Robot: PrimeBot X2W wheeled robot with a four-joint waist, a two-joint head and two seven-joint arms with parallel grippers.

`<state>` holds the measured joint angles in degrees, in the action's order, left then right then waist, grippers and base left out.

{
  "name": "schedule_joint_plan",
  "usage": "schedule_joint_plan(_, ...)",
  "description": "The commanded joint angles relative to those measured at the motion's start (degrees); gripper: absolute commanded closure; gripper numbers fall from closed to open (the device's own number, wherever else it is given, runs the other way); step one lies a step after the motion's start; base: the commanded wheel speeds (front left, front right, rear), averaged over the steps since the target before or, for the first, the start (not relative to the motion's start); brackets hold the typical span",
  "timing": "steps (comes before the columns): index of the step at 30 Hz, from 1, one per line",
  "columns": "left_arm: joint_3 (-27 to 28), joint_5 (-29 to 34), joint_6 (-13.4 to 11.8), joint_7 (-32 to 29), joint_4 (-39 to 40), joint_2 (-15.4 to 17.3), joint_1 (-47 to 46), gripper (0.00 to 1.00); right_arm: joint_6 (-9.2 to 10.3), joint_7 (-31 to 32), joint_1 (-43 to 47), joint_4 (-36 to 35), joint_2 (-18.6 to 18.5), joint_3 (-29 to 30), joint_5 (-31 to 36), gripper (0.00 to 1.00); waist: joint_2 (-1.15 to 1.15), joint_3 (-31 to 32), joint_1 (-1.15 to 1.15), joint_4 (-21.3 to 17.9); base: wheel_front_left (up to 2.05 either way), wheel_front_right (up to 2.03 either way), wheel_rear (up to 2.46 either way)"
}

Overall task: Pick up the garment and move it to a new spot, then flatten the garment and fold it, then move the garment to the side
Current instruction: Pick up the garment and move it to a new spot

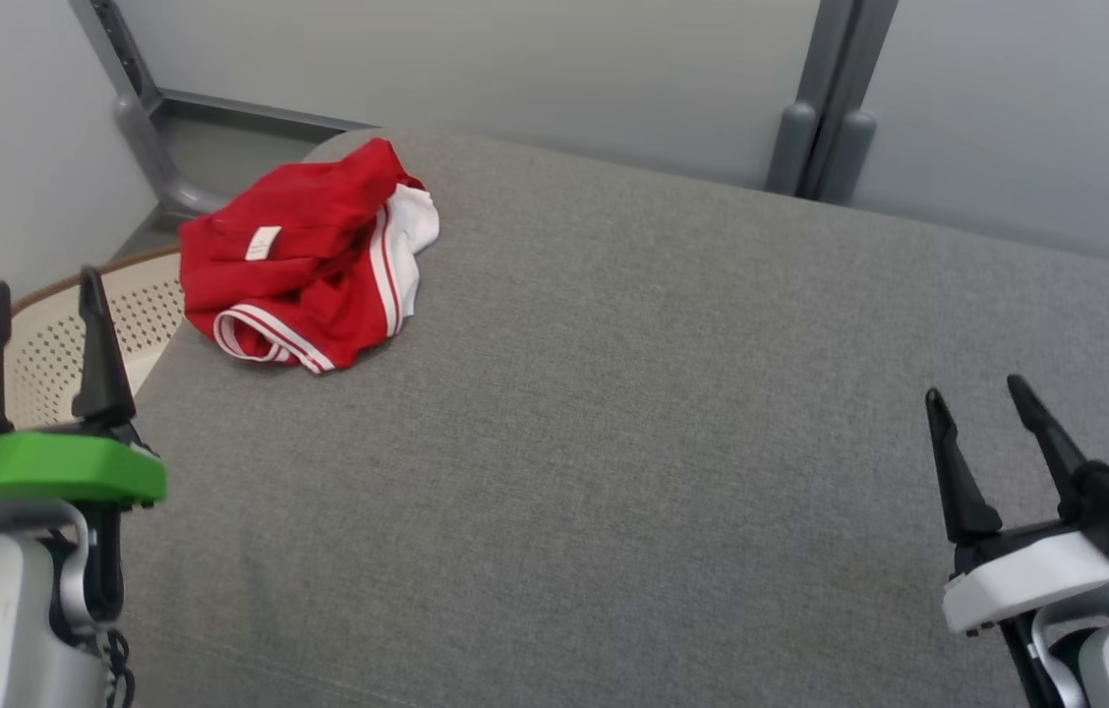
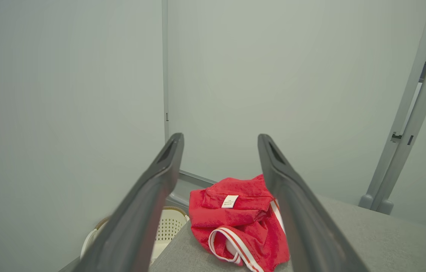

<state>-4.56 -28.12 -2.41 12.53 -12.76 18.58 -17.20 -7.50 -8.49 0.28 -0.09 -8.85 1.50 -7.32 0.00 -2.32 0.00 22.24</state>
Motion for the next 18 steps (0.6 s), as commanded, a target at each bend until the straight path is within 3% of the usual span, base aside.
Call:
schedule_joint_plan(1, 0.07, -0.01, 0.54, 0.28, -1.13, 0.28, -3.69, 0.0, 0.01, 0.6, -1.93, -1.31, -1.25, 0.33, 0.35, 0.0, 0.0, -9.44, 0.0, -7.7, 0.0, 0.0, 0.0)
schedule_joint_plan(11, 0.92, -1.42, 3.75, 1.27, -11.27, 1.16, -23.08, 0.0, 0.01, 4.1, -6.6, -9.62, -5.6, 6.06, 1.81, 0.0, 0.0, -21.91, 0.0, -13.03, 0.0, 0.0, 0.0)
schedule_joint_plan(18, 0.82, -1.81, 6.21, 1.86, -21.24, 2.22, -33.55, 0.0, 0.01, 6.13, -6.42, -15.7, -6.0, 9.72, 2.5, 0.0, 0.0, -28.06, 0.0, -14.42, 0.0, 0.0, 0.0)
